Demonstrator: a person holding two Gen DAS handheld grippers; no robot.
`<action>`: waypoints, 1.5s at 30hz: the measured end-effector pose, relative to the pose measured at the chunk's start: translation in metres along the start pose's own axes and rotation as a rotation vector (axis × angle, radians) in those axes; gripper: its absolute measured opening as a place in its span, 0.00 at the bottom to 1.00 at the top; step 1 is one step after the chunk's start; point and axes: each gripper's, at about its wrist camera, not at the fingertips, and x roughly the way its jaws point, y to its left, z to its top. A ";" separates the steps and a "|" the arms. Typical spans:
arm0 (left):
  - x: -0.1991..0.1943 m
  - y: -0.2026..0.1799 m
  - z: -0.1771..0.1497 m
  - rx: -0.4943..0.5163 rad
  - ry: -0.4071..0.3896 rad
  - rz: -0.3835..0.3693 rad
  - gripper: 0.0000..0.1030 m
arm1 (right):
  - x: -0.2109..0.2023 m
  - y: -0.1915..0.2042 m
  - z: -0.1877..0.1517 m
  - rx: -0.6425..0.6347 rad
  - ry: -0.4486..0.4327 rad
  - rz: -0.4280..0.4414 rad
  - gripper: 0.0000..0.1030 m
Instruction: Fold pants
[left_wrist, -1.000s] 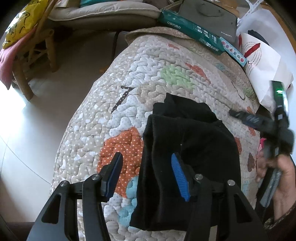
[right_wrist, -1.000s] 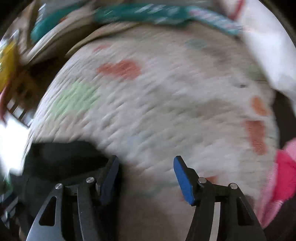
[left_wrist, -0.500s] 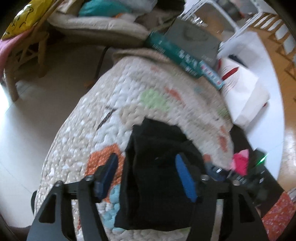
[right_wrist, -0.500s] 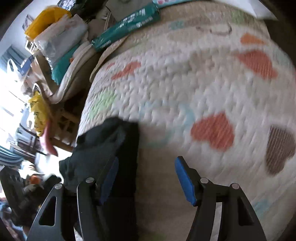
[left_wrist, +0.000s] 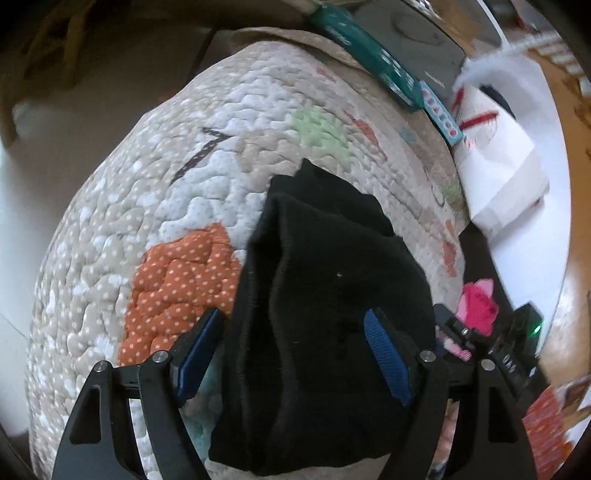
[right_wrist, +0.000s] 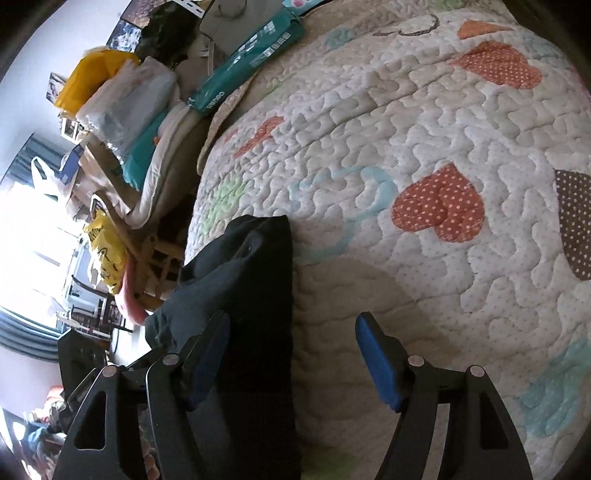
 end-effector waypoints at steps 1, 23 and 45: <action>0.003 -0.004 -0.001 0.021 -0.002 0.011 0.81 | 0.001 0.000 0.000 0.002 0.001 0.005 0.73; 0.023 -0.031 0.003 0.192 0.016 0.021 0.50 | 0.048 0.012 -0.002 0.023 0.094 0.182 0.74; 0.062 -0.070 0.119 0.133 -0.033 -0.017 0.42 | 0.046 0.080 0.106 -0.202 -0.024 0.036 0.38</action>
